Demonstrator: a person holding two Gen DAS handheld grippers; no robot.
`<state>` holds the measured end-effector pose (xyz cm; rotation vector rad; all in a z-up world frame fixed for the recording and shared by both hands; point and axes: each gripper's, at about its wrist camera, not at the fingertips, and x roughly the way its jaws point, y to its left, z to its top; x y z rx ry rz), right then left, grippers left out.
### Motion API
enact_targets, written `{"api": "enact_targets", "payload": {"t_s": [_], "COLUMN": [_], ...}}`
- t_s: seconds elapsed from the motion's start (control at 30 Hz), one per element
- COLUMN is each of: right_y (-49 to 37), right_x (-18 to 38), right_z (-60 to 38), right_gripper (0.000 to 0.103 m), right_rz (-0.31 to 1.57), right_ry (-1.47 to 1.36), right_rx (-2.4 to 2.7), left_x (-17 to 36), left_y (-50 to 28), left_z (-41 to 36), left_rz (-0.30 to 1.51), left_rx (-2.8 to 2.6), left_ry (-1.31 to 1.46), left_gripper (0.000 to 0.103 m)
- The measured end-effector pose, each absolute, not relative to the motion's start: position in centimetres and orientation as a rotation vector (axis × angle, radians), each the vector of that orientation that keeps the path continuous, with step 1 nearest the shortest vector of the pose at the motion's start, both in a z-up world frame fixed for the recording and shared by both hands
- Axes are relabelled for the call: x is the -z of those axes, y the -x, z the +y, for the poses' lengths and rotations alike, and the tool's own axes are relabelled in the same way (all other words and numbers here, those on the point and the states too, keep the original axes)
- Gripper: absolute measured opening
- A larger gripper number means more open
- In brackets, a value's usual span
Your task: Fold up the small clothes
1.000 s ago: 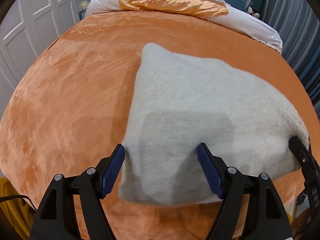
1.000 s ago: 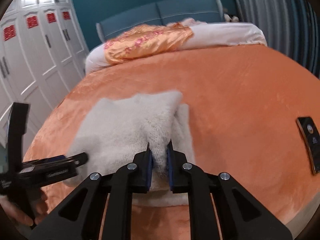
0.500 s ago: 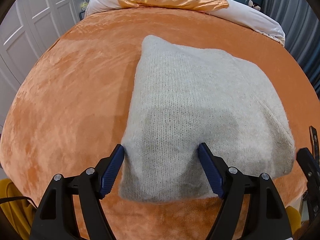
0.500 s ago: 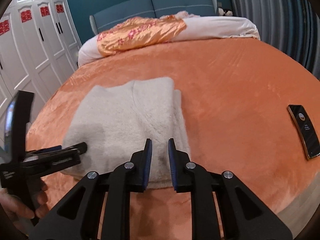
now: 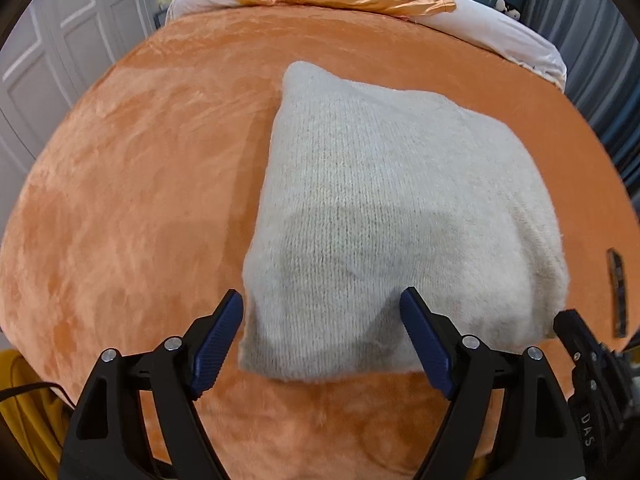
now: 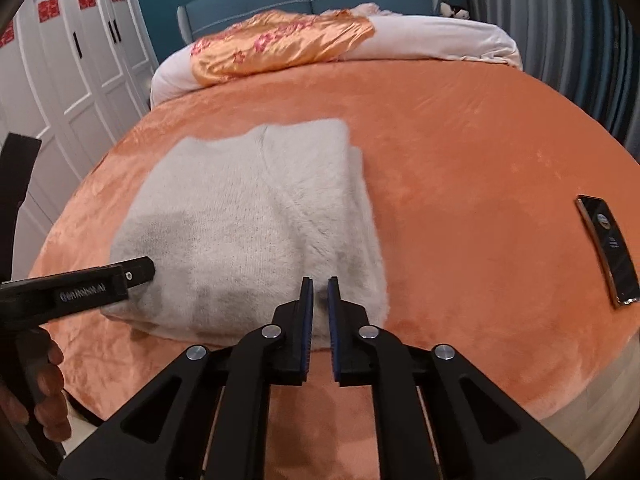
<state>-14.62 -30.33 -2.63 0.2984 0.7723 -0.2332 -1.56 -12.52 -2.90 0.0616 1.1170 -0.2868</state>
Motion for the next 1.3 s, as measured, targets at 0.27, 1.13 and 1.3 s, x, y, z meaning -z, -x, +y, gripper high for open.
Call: {"api": "enact_targets", "payload": {"t_s": [0.27, 1.13, 1.3], "right_y": [14.5, 9.5, 8.9], "right_x": [3.0, 7.6, 8.0], "right_z": [-33.0, -34.5, -34.9], "right_gripper": [0.047, 0.068, 0.07], "right_rz": [0.778, 0.844, 0.848], "right_ry": [-0.395, -0.496, -0.513], "right_rx": [0.216, 0.143, 0.125], "left_x": [1.8, 5.2, 5.7], "left_y": [-0.4, -3.2, -3.5], "left_z": [-10.8, -15.4, -15.5], "left_rz": [1.159, 1.133, 1.126], "left_rx": [0.297, 0.307, 0.313], "left_ry": [0.034, -0.039, -0.042], "left_gripper": [0.085, 0.098, 0.098]}}
